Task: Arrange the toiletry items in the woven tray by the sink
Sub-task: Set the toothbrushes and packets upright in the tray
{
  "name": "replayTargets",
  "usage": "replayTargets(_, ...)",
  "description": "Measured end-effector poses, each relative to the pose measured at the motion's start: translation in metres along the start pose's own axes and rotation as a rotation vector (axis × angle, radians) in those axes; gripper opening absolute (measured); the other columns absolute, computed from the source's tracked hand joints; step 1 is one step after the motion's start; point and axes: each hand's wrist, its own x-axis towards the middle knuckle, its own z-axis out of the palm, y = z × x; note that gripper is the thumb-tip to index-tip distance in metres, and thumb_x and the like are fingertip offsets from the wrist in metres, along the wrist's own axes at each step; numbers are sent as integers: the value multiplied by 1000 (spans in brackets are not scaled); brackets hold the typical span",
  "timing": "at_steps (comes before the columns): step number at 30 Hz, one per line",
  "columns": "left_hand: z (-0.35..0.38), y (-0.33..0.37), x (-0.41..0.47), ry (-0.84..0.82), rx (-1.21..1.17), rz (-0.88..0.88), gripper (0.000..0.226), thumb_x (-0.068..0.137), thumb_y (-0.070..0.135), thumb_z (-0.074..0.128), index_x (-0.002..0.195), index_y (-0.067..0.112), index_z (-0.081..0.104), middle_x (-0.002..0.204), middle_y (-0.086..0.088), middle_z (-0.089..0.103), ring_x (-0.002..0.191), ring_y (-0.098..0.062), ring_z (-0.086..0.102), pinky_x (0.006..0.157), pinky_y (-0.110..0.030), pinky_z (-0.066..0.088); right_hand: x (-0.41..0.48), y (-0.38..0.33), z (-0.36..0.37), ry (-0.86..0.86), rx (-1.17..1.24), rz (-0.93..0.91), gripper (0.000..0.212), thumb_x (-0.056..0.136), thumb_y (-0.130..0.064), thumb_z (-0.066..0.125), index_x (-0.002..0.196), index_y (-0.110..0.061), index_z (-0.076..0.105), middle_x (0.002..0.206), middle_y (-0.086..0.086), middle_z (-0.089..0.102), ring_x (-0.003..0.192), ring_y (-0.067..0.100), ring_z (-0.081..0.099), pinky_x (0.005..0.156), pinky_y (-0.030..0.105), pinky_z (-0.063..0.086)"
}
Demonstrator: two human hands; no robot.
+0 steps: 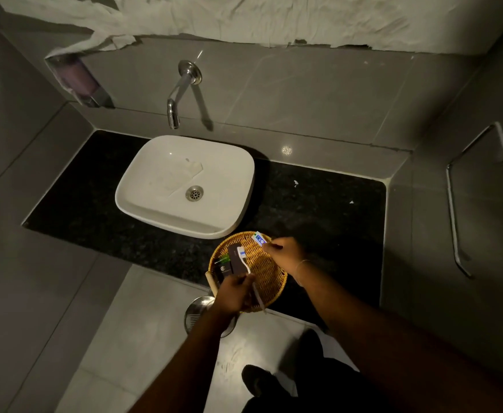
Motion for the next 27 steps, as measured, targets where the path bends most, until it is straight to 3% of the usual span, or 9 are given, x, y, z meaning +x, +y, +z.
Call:
replayTargets(2, -1, 1, 10, 22, -11, -21, 35, 113, 18, 52, 98, -7, 72, 80, -24, 64, 62, -29, 64, 77, -54, 63, 0, 4, 4, 30, 15, 8, 25, 95, -22, 74, 114, -7, 79, 108, 13, 80, 103, 27, 73, 89, 39, 60)
replayTargets(4, -2, 1, 17, 24, 46, -18, 41, 113, 19, 54, 109, -18, 71, 87, -31, 65, 66, -29, 64, 67, -41, 62, -1, 8, 5, 71, 27, 46, 25, 91, -18, 77, 114, -7, 79, 106, 11, 79, 101, 26, 73, 81, 34, 58)
replayTargets(8, 2, 6, 35, 54, 146, -44, 28, 106, 16, 67, 118, -8, 76, 112, -29, 77, 90, -28, 72, 72, -33, 64, -2, 27, 10, 122, 83, 129, 17, 91, -14, 77, 102, -1, 79, 91, 17, 80, 83, 32, 77, 81, 44, 66)
replayTargets(10, 7, 8, 45, 66, 163, -57, 24, 103, 12, 70, 115, -8, 77, 112, -27, 78, 91, -29, 73, 82, -42, 66, -2, 37, 15, 152, 122, 160, 17, 95, -16, 74, 101, 0, 78, 94, 19, 81, 90, 35, 80, 86, 49, 66)
replayTargets(12, 12, 10, 53, 47, 185, -79, 23, 104, 12, 69, 115, -6, 76, 115, -26, 78, 89, -28, 72, 74, -37, 64, -3, 45, 19, 195, 133, 195, 24, 98, -22, 70, 104, 0, 77, 100, 19, 80, 96, 34, 79, 89, 50, 65)
replayTargets(16, 20, 9, 69, 11, 164, -140, 27, 107, 14, 63, 121, -7, 72, 122, -29, 76, 81, -25, 69, 64, -29, 57, 1, 59, 27, 310, 139, 295, 35, 102, -32, 63, 109, -2, 78, 107, 15, 80, 99, 28, 77, 89, 40, 63)
replayTargets(20, 22, 6, 80, 42, 141, -172, 26, 107, 14, 63, 122, -6, 71, 121, -28, 76, 82, -25, 70, 63, -29, 58, 7, 67, 28, 289, 277, 399, 34, 91, -33, 81, 106, -2, 78, 104, 8, 78, 100, 28, 76, 87, 39, 65)
replayTargets(22, 21, 6, 85, 68, 125, -175, 25, 107, 13, 64, 122, -6, 71, 121, -27, 77, 88, -28, 72, 65, -30, 60, 5, 68, 30, 290, 226, 401, 36, 93, -39, 77, 105, -5, 78, 100, 8, 76, 101, 26, 75, 71, 29, 60)
replayTargets(27, 20, 8, 93, 132, 182, -177, 23, 106, 15, 66, 118, -2, 75, 114, -22, 79, 97, -33, 81, 81, -39, 69, 8, 67, 48, 283, 203, 393, 34, 97, -29, 75, 118, -3, 78, 116, 14, 79, 110, 30, 76, 67, 23, 56)
